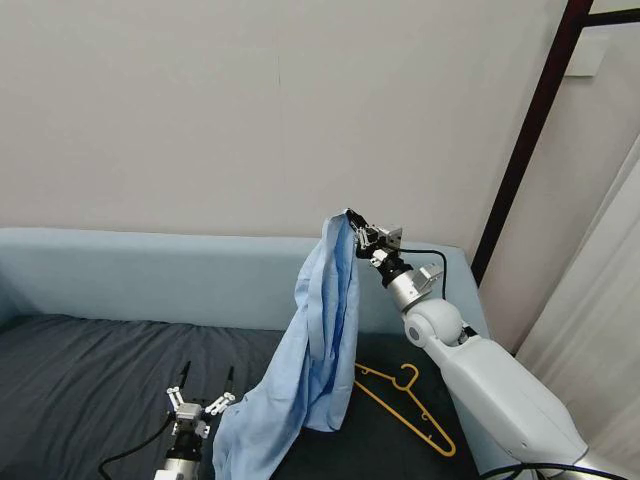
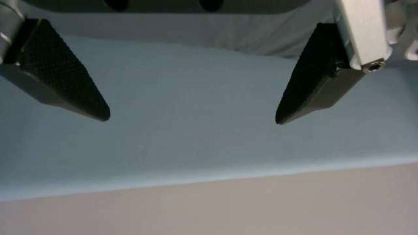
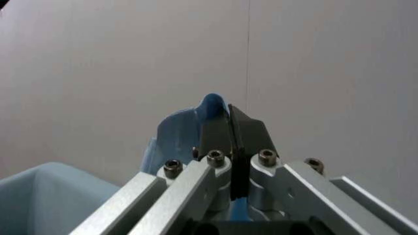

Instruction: Pick up the clothes from the sofa and hang them on the clothes hanger.

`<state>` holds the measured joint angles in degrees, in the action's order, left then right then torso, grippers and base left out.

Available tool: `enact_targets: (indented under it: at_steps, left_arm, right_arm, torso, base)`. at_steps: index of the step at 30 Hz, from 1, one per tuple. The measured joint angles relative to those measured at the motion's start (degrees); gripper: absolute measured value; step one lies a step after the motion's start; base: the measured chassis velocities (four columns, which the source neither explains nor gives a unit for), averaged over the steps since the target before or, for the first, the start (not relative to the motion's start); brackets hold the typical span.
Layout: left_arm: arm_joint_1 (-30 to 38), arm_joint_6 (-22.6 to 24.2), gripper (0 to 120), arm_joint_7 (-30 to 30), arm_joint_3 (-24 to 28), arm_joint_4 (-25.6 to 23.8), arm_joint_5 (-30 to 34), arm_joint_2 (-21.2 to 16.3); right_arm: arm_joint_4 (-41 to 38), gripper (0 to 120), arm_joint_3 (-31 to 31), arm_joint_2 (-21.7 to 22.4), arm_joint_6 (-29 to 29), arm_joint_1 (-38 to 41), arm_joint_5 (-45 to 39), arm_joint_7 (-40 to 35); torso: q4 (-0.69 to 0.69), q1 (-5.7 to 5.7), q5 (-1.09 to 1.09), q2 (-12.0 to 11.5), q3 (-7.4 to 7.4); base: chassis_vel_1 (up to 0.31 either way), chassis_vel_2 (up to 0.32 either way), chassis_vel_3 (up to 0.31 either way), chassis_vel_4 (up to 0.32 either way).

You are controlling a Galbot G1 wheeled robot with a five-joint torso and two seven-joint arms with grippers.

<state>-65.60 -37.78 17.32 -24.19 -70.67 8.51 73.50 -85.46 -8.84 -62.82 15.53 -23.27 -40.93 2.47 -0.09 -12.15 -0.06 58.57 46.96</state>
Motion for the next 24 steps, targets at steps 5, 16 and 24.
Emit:
enact_targets:
  at_steps: [5,16,24]
  left_arm:
    - [-1.8,-2.0,100,-11.0,0.8,-5.3,9.5,-0.4]
    - [-1.2,-4.0,100,-28.8,13.4,-11.4,15.3,0.5]
    - [5.2,-2.8,100,-22.4,21.7,-6.8,9.2,5.8]
  right_arm:
    - [0.3,0,0.0,0.1,0.0,-0.1,0.1,0.0]
    - [0.6,0,-0.9,-0.2,0.0,-0.4,0.4,-0.3]
    - [0.9,0,-1.5,-0.1,-0.1,0.5,0.1,-0.4]
  torso:
    - [0.01,0.00,0.02,0.0,0.00]
    - [0.01,0.01,0.02,0.0,0.00]
    - [0.01,0.00,0.05,0.0,0.00]
  base:
    - [0.000,0.000,0.000,0.000]
    - [0.000,0.000,0.000,0.000]
    - [0.000,0.000,0.000,0.000]
